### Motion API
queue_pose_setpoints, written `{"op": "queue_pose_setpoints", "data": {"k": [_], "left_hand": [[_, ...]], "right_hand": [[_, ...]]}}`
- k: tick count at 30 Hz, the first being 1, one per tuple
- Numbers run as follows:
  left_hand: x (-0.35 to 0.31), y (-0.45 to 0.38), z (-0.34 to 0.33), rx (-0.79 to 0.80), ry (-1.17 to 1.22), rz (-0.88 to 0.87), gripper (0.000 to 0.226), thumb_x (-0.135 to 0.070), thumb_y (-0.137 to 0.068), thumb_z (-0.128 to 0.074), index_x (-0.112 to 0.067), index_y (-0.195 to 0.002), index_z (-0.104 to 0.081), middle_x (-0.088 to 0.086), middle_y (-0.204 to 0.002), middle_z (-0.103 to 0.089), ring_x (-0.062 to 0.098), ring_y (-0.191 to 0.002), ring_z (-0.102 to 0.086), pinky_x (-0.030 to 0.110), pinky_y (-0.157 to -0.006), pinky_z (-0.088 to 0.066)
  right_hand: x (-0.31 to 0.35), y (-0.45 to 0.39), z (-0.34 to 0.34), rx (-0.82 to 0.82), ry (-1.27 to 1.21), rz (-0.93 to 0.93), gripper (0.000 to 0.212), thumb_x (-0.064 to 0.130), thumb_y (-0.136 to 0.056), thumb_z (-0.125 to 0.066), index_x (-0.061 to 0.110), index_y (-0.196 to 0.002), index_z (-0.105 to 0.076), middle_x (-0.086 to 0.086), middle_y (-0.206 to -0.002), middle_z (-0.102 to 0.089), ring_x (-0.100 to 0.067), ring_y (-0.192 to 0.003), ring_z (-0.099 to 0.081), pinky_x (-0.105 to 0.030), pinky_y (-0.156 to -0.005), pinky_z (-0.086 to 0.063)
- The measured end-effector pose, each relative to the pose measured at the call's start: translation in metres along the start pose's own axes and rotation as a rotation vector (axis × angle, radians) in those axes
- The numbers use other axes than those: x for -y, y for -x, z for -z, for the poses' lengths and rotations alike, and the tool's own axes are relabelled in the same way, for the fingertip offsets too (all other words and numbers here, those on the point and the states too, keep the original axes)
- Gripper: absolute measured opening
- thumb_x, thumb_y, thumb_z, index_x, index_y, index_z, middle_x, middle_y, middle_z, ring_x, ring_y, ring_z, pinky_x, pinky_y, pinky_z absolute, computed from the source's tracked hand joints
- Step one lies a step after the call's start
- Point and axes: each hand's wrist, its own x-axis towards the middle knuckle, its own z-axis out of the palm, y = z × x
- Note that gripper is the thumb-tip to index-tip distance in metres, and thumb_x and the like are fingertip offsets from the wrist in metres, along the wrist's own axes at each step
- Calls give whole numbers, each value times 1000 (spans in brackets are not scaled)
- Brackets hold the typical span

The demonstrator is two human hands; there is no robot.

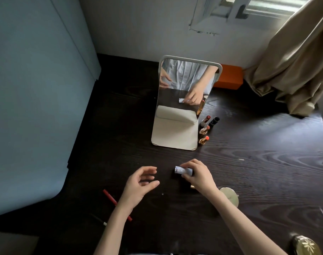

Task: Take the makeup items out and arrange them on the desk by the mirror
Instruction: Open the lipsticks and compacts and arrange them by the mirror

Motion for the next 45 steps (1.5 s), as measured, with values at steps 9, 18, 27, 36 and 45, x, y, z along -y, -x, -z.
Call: {"op": "queue_pose_setpoints", "data": {"k": [9, 18, 27, 36, 45], "left_hand": [[-8, -17, -23, 54, 5, -22, 37, -7, -75, -75, -27, -104, -65, -4, -105, -68, 5, -95, -64, 30, -90, -52], [-22, -40, -49, 107, -19, -25, 37, -7, -75, -75, -27, -104, -65, -4, -104, -69, 8, -95, -64, 32, -91, -51], [-23, -47, -57, 83, -44, 25, 37, -5, -75, -74, -25, -104, -65, -3, -104, -68, 9, -95, -64, 32, -90, -52], [-24, -51, -61, 63, -82, 59, 37, -7, -76, -74, -27, -106, -65, -3, -105, -68, 8, -96, -64, 32, -90, -52], [-26, -54, -60, 42, -76, 66, 37, -6, -75, -74, -28, -104, -65, -3, -104, -68, 10, -96, -64, 34, -91, -52]], "right_hand": [[2, 24, 67, -93, -818, -150, 26, 4, -78, -71, 12, -103, -69, -1, -97, -71, -3, -84, -64, -14, -71, -48], [-32, 9, 114, -217, -889, -138, 24, 6, -80, -69, 15, -103, -68, 2, -100, -72, -9, -96, -65, -18, -82, -48], [-64, -45, 113, -397, -448, -241, 21, 10, -73, -75, 19, -90, -66, -2, -93, -64, -5, -68, -55, -7, -66, -43], [-72, -82, 90, -429, -408, -153, 22, 5, -73, -73, 14, -92, -68, 2, -94, -60, -11, -81, -60, -5, -72, -42], [-72, -92, 80, -379, -415, -192, 16, 7, -75, -70, 19, -86, -65, 5, -90, -60, 0, -69, -58, -10, -67, -42]]}}
